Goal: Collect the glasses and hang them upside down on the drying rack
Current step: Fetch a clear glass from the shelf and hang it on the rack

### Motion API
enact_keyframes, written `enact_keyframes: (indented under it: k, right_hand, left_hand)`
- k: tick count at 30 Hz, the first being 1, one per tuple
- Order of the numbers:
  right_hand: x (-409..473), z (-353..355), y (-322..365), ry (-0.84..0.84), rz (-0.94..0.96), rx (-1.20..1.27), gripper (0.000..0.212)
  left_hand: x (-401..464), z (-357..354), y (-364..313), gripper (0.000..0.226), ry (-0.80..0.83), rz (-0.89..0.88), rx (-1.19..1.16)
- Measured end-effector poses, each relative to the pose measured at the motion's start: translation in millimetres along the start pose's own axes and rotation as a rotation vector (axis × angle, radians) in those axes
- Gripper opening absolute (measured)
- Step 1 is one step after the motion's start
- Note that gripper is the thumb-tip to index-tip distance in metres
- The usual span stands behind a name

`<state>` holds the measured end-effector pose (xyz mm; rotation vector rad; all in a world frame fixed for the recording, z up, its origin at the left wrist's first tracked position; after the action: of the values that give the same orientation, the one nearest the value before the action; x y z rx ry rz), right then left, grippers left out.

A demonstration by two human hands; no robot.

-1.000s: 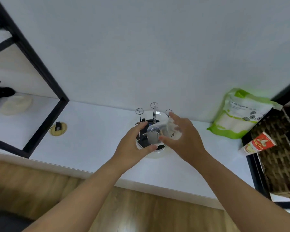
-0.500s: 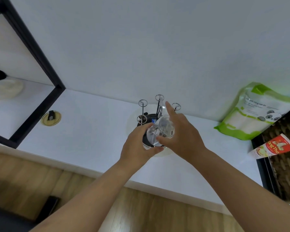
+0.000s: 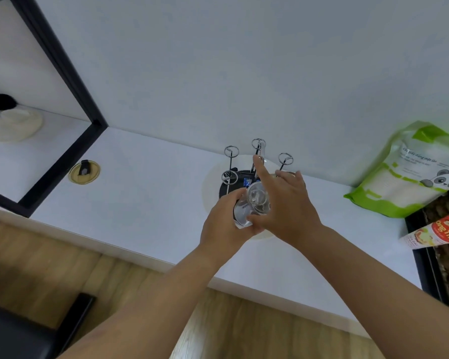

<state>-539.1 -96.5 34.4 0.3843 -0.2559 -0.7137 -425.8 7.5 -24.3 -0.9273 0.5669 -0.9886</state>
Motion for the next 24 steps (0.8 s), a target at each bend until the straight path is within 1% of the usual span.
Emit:
enact_keyframes:
  k: [6, 12, 16, 19, 21, 23, 24]
  right_hand:
    - [6.1, -7.0, 1.6, 0.008, 0.023, -0.036, 0.125]
    - [8.6, -10.8, 3.0, 0.044, 0.005, -0.075, 0.123]
    - [7.9, -12.6, 2.1, 0.072, -0.008, -0.12, 0.113]
    - [7.3, -15.6, 1.2, 0.096, -0.013, -0.145, 0.097]
    - [6.0, -16.7, 0.7, 0.099, -0.015, -0.139, 0.09]
    - [5.0, -16.8, 0.5, 0.098, -0.018, -0.127, 0.089]
    - [4.6, -16.4, 0.4, 0.099, -0.017, -0.122, 0.089]
  left_hand:
    - [0.8, -2.5, 8.9, 0.078, 0.003, 0.008, -0.028]
    - [2.7, -4.7, 10.8, 0.074, -0.032, 0.033, -0.029]
    - [2.0, -8.1, 11.7, 0.075, -0.021, 0.033, -0.043]
    - [-1.9, -8.6, 14.0, 0.085, 0.038, 0.027, -0.049]
    - [-6.1, -0.9, 15.5, 0.091, 0.07, 0.028, -0.012]
    - [-10.3, 14.5, 16.7, 0.087, 0.091, 0.046, 0.007]
    - [-11.5, 23.0, 16.8, 0.08, 0.102, 0.046, -0.001]
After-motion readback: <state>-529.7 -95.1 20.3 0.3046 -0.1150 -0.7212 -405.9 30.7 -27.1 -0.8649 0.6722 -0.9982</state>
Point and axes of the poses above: each hand's wrist, its own x-axis towards the middle knuckle, its own z-axis out of the back of the hand, y = z × x, the point moved 4 cm from there along x, towards the middle knuckle, and after that the axes turned 3 degrees about x, right-handed, at the moved point
